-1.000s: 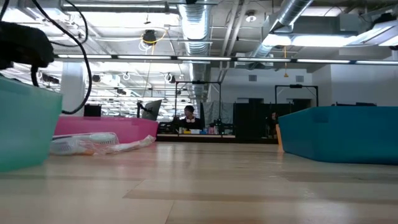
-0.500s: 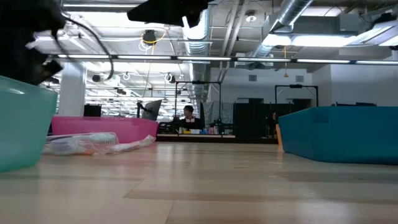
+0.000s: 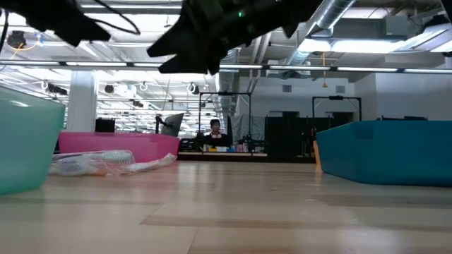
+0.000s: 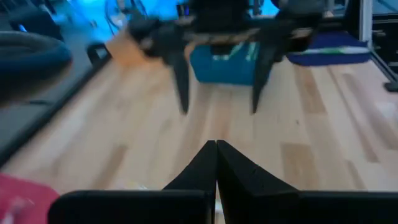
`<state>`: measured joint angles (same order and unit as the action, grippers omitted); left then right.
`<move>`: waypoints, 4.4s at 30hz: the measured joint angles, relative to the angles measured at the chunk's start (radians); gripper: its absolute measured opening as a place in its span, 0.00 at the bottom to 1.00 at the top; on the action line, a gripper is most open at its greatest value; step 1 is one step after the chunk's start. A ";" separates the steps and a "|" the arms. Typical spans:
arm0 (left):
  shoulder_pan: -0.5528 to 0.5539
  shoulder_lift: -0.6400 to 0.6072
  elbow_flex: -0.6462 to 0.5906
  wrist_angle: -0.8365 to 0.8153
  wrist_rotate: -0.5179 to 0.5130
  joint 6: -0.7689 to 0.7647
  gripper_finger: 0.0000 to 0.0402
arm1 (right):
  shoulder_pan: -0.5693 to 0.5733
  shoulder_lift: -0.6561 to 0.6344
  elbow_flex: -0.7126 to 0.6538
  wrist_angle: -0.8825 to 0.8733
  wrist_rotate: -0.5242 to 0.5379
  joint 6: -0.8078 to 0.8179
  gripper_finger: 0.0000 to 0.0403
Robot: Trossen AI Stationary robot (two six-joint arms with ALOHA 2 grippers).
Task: Pick & Place Toothbrushes
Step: Put the orange toothbrush into the orange bin
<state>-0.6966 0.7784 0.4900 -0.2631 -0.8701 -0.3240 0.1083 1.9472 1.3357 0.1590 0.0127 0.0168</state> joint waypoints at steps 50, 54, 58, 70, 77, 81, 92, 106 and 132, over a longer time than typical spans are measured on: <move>0.709 -0.068 -0.268 0.634 0.720 0.115 0.00 | -0.233 0.304 0.523 -0.780 -0.194 -0.802 0.45; 0.709 -0.128 -0.270 0.627 0.710 0.116 0.00 | -0.200 0.353 0.591 -0.809 -0.191 -0.905 0.43; 0.709 -0.219 -0.282 0.631 0.709 0.118 0.00 | -0.185 0.351 0.598 -0.786 -0.148 -0.966 0.43; 0.709 -0.468 -0.354 0.632 0.705 0.144 0.00 | -0.126 0.428 0.598 -0.683 0.064 -1.090 0.61; 0.709 -0.498 -0.377 0.631 0.711 0.141 0.00 | -0.104 0.428 0.598 -0.685 0.150 -1.127 0.64; 0.709 -0.497 -0.377 0.631 0.719 0.141 0.00 | -0.114 0.426 0.596 -0.705 0.154 -1.124 0.64; 0.709 -0.496 -0.377 0.631 0.729 0.125 0.00 | -0.113 0.429 0.597 -0.478 0.386 -1.176 0.65; 0.709 -0.496 -0.376 0.639 0.730 0.152 0.00 | -0.137 0.388 0.703 -0.877 0.125 -1.111 0.65; 0.709 -0.481 -0.375 0.637 0.712 0.162 0.00 | -0.185 0.607 1.017 -1.115 -0.165 -1.233 0.65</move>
<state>0.0124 0.2970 0.1146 0.3740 -0.1585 -0.1616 -0.0768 2.5542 2.3528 -0.9562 -0.1527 -1.2164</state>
